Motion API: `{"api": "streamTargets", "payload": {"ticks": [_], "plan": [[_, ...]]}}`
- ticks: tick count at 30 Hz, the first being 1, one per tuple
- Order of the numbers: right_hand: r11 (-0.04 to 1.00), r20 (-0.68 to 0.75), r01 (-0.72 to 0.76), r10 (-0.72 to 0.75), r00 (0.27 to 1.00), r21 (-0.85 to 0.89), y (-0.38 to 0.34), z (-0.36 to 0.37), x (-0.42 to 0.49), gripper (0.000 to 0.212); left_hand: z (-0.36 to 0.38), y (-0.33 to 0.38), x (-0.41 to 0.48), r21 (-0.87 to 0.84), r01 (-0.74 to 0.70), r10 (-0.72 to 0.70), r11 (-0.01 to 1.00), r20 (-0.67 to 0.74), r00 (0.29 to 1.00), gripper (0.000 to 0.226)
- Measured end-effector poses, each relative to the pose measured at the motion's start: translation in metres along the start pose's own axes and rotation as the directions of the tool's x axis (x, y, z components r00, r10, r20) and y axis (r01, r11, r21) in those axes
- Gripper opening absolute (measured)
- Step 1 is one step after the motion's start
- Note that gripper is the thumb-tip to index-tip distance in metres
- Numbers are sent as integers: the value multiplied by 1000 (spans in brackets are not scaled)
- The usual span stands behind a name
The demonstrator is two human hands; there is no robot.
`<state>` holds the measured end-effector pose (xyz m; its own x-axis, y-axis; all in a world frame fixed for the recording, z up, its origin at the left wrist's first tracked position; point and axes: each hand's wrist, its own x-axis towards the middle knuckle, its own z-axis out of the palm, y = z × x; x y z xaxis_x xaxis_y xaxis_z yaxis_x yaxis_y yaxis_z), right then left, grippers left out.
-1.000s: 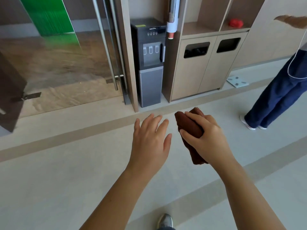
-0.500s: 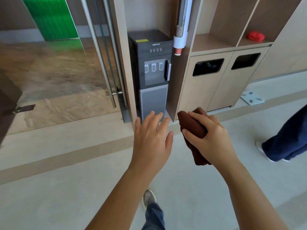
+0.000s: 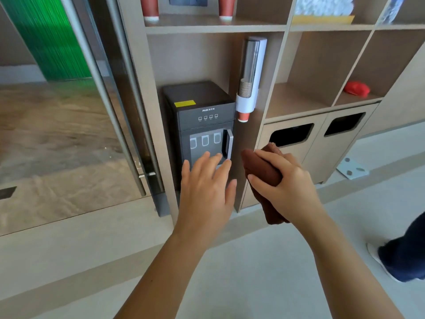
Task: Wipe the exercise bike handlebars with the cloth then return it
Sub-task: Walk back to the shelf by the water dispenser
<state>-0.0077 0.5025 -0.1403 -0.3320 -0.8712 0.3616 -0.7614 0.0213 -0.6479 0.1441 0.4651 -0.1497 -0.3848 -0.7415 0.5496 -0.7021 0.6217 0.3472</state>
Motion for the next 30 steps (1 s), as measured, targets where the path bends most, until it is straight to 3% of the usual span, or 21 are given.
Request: {"api": "streamTargets", "payload": {"ticks": [8, 17, 23, 30], "plan": [[994, -4, 69, -69, 998, 82, 44, 23, 135, 48, 70, -33, 104, 75, 25, -23, 997, -24, 999, 33], [961, 45, 254, -260, 965, 105, 66, 26, 307, 51, 105, -44, 265, 144, 41, -5, 989, -247, 969, 35], [928, 51, 320, -335, 941, 190, 53, 36, 383, 52, 102, -76, 329, 235, 93, -22, 968, -289, 957, 34], [884, -66, 428, -423, 904, 189, 10, 34, 458, 48, 83, -109, 399, 268, 78, 22, 960, -349, 937, 35]]}}
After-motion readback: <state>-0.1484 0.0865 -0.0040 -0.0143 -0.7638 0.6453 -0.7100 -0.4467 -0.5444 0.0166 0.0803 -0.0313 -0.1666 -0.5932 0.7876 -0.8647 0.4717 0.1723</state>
